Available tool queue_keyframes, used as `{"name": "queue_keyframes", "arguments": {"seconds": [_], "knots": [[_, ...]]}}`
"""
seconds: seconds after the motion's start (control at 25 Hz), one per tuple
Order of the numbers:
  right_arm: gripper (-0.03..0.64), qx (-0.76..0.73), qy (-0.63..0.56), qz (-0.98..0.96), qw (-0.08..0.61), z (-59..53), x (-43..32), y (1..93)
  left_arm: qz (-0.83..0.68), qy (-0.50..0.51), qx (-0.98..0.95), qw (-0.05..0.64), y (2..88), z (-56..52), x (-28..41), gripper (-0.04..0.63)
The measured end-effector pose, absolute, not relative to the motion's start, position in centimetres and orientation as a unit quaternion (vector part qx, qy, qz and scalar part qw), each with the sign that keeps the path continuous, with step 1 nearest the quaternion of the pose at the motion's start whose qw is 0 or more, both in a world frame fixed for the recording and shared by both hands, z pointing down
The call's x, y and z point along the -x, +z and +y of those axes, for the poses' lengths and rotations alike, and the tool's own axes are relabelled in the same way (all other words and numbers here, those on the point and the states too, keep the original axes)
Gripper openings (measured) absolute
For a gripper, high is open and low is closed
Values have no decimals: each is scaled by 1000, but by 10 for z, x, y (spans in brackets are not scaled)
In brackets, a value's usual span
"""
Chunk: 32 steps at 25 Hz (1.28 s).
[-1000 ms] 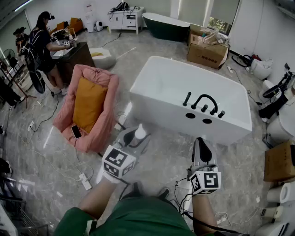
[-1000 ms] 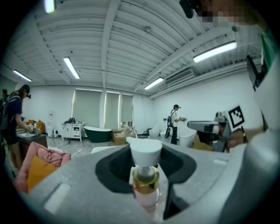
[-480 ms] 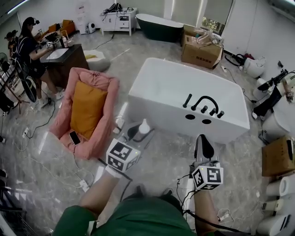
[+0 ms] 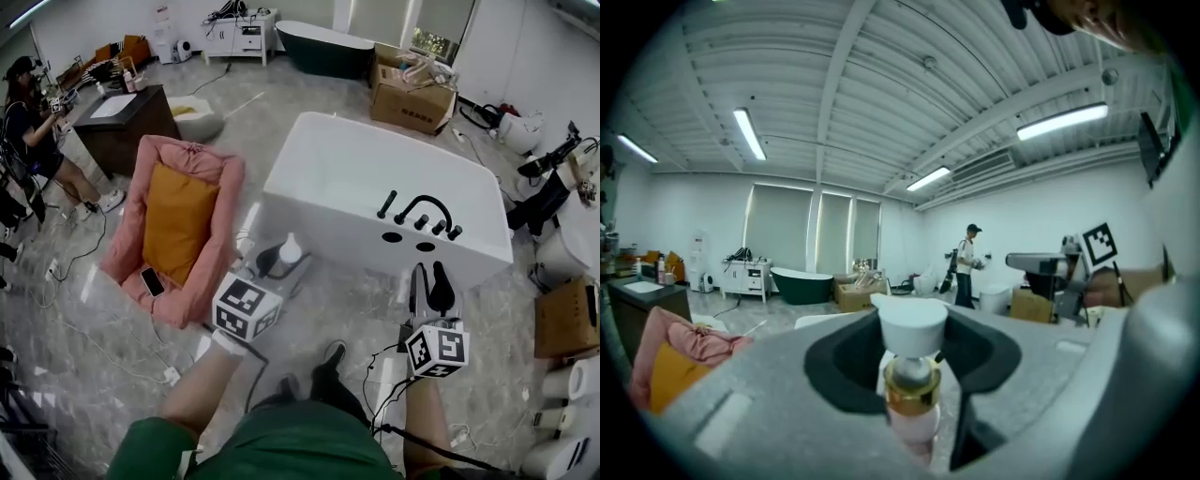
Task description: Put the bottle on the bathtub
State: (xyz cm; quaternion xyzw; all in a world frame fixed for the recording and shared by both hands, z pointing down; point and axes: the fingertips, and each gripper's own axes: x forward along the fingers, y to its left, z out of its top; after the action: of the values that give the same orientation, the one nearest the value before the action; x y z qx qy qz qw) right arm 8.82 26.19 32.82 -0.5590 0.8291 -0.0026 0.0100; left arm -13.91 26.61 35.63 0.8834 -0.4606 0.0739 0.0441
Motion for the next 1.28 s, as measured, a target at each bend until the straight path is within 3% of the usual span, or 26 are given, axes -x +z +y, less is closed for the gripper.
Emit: {"name": "queue_keyframes", "arguments": {"seconds": [0.32, 0.72, 1.28], "knots": [[132, 525, -22, 851, 11, 160, -65, 356, -471, 81, -877, 43, 372, 190, 153, 163], [132, 487, -53, 872, 10, 17, -107, 377, -511, 95, -852, 53, 382, 64, 111, 164], [132, 478, -63, 876, 14, -67, -139, 391, -505, 111, -853, 69, 407, -37, 70, 164]]}}
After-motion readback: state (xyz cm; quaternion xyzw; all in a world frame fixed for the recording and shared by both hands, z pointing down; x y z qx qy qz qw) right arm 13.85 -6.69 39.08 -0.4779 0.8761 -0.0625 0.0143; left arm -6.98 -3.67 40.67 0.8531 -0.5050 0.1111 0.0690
